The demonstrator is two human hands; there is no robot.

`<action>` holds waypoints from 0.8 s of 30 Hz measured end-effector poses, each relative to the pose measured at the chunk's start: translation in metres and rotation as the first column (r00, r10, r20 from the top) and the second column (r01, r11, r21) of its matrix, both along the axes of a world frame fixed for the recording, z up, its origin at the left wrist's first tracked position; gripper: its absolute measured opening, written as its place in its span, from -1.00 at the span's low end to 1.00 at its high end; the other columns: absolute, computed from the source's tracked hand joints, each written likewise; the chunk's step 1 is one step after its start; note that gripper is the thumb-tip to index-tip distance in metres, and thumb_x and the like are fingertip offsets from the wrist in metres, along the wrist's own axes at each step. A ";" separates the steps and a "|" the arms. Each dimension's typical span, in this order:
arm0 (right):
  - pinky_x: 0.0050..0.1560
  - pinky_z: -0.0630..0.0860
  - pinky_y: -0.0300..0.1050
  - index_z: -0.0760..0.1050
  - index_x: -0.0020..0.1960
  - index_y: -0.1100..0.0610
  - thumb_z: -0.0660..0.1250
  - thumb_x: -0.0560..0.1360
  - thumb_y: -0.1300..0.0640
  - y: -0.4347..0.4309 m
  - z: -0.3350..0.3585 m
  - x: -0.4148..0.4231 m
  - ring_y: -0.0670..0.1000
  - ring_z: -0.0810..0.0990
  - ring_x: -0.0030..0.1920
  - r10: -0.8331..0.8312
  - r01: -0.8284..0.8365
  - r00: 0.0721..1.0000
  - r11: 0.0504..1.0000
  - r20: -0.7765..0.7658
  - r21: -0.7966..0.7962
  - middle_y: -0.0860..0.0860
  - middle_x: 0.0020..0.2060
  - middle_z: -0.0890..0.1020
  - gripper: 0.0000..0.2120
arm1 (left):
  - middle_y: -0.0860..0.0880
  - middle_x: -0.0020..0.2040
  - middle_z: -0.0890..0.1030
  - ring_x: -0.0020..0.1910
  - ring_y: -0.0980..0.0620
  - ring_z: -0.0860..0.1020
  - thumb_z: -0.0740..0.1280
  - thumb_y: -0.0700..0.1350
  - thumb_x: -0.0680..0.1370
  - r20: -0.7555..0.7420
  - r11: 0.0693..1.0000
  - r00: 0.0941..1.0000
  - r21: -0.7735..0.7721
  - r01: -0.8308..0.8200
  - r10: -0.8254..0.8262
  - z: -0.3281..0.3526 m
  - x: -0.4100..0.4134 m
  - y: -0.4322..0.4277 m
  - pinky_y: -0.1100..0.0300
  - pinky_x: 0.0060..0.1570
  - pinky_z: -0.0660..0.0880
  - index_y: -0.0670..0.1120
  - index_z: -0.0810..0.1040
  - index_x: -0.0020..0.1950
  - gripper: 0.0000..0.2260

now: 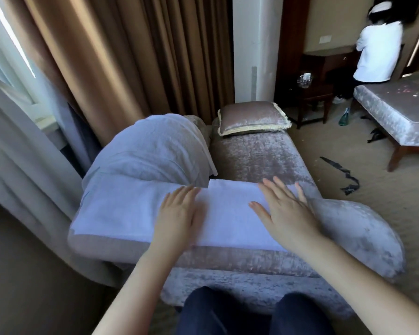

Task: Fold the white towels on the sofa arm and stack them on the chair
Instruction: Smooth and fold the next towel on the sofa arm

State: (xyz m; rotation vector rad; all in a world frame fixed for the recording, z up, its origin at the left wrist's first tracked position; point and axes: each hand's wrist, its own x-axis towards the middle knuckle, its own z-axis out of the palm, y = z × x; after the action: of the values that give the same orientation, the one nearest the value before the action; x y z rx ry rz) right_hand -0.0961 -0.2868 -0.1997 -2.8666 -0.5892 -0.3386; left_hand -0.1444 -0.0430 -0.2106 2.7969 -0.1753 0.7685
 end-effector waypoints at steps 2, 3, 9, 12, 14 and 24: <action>0.50 -0.16 0.05 0.12 0.55 0.03 -0.62 0.25 -0.46 0.034 0.009 -0.001 -0.05 -0.03 0.56 0.105 -0.104 0.994 0.993 -0.012 0.054 -0.08 0.56 0.11 0.10 | -0.22 0.21 0.59 0.15 -0.28 0.56 0.21 -0.11 0.56 0.037 0.981 0.981 -0.019 -0.192 0.193 0.011 -0.018 0.050 -0.14 0.11 0.49 -0.22 0.54 0.25 -0.67; 0.50 -0.14 0.03 0.13 0.54 0.04 -0.55 0.30 -0.42 0.053 0.009 -0.001 -0.04 -0.01 0.56 0.140 -0.139 0.990 0.988 -0.008 0.062 -0.06 0.55 0.13 0.03 | -0.22 0.20 0.59 0.14 -0.29 0.54 0.28 -0.14 0.57 0.026 0.955 0.955 -0.045 -0.294 0.295 0.018 -0.029 0.071 -0.14 0.08 0.48 -0.22 0.54 0.25 -0.71; 0.38 0.12 -0.03 0.46 0.38 0.13 -0.32 0.52 -0.23 0.103 -0.008 0.006 0.06 0.43 0.38 0.163 -0.163 0.983 0.987 0.081 -0.008 0.04 0.37 0.48 -0.22 | -0.22 0.19 0.52 0.16 -0.27 0.45 0.23 -0.09 0.61 -0.156 0.766 0.752 0.062 -0.639 0.640 0.029 -0.064 0.151 -0.12 0.00 0.41 -0.21 0.50 0.26 -0.71; 0.32 0.22 -0.05 0.57 0.26 0.13 -0.17 0.60 -0.18 0.100 -0.017 0.009 0.06 0.56 0.25 0.148 -0.156 0.978 0.987 0.147 0.040 0.04 0.25 0.60 -0.35 | -0.20 0.16 0.51 0.15 -0.24 0.45 0.19 0.01 0.63 -0.238 0.722 0.700 0.006 -0.692 0.673 0.024 -0.062 0.165 -0.08 0.03 0.40 -0.22 0.50 0.22 -0.67; 0.36 0.24 -0.04 0.54 0.31 0.11 -0.16 0.57 -0.17 0.100 -0.018 0.008 0.04 0.51 0.31 0.159 -0.166 0.979 0.985 0.127 0.045 0.02 0.29 0.56 -0.36 | -0.20 0.16 0.50 0.13 -0.22 0.47 0.23 0.04 0.62 -0.256 0.720 0.718 -0.103 -0.686 0.647 0.024 -0.059 0.168 -0.03 0.03 0.40 -0.22 0.49 0.22 -0.64; 0.44 0.16 -0.05 0.38 0.44 0.07 -0.33 0.49 -0.21 0.100 -0.012 0.006 -0.01 0.35 0.43 0.190 -0.192 0.976 0.981 0.107 0.008 -0.02 0.43 0.41 -0.23 | -0.05 -0.26 0.54 -0.20 -0.07 0.50 0.39 0.06 0.52 -0.428 0.706 0.736 -0.264 -0.657 0.524 0.057 -0.059 0.185 0.08 -0.26 0.35 -0.25 0.60 -0.01 -0.65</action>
State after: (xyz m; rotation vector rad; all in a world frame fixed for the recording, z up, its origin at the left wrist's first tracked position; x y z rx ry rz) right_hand -0.0901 -0.1865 -0.2119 -2.7584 -0.8685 -0.4640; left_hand -0.2032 0.1418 -0.1540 2.5020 0.9055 0.3683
